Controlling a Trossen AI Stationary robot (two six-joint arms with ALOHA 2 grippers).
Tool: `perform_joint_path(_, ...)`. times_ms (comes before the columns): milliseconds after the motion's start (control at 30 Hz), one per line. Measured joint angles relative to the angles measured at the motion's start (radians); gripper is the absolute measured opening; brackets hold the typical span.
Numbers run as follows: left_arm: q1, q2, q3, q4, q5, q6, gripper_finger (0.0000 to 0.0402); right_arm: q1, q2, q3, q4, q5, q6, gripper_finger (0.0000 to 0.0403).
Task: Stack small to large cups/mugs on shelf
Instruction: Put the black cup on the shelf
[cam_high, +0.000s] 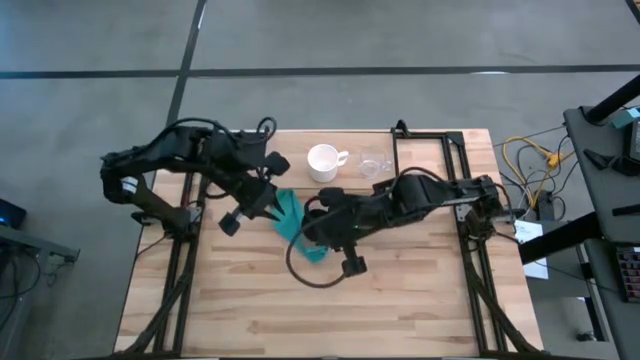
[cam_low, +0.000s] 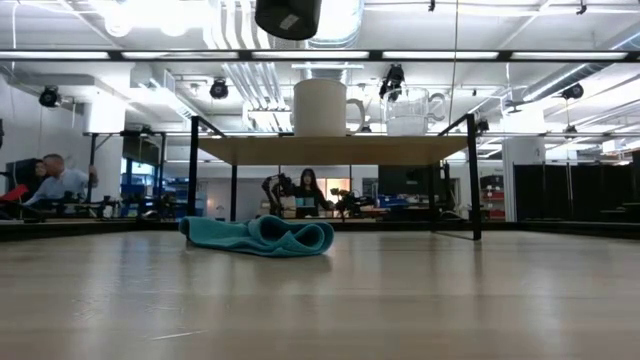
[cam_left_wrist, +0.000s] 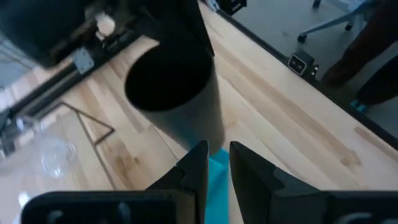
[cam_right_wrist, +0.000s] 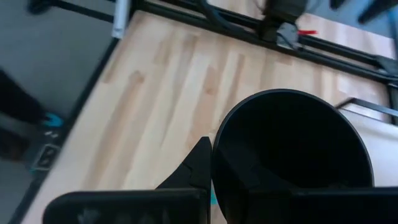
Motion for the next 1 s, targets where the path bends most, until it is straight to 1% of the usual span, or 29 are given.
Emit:
perform_joint_path(100,-0.003,0.009,0.001,0.032,-0.002,0.004,0.0052,-0.008,0.0,0.0,-0.006,-0.065,-0.048,0.0009)
perform_joint_path(200,-0.006,0.01,0.001,0.051,-0.003,0.042,0.0052,-0.017,0.002,-0.001,-0.006,-0.116,-0.112,0.0009)
perform_joint_path(400,-0.019,0.011,0.0,0.107,-0.001,0.069,0.0052,-0.041,0.002,-0.001,-0.007,-0.122,-0.201,0.0009)
perform_joint_path(600,-0.038,0.019,0.001,0.113,0.002,0.105,0.0052,-0.082,0.002,-0.001,-0.004,-0.147,-0.234,0.0008)
perform_joint_path(767,-0.048,0.034,-0.001,0.104,0.002,0.114,0.0052,-0.104,0.002,-0.001,0.007,-0.234,-0.256,0.0008)
perform_joint_path(1000,-0.075,0.064,-0.001,0.105,0.002,0.229,0.0052,-0.11,0.002,-0.001,0.032,-0.343,-0.259,0.0008)
